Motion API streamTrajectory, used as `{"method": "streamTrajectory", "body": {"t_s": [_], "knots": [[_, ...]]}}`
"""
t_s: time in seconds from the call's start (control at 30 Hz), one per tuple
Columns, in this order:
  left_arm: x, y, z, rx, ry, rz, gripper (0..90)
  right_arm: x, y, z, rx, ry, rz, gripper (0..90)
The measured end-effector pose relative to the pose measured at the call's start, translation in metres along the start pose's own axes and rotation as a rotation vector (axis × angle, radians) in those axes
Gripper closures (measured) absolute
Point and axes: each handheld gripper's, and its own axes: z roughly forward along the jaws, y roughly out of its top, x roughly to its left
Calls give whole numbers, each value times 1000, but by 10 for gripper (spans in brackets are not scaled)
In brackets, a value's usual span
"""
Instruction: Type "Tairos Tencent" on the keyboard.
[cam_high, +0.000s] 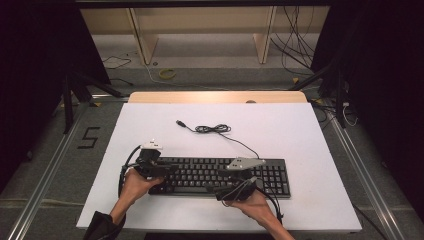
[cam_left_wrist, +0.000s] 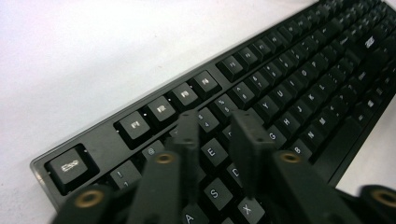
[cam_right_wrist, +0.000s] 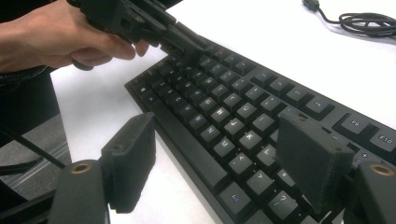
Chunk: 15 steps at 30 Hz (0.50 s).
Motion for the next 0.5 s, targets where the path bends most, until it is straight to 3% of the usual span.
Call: {"method": "streamTrajectory", "body": {"t_s": [0.27,0.5], "knots": [[-3,1,6,25,3,30,887,0,0,0,2,0,-2,296],[-3,1,10,46,7,33,891,0,0,0,1,1,-2,296]]}}
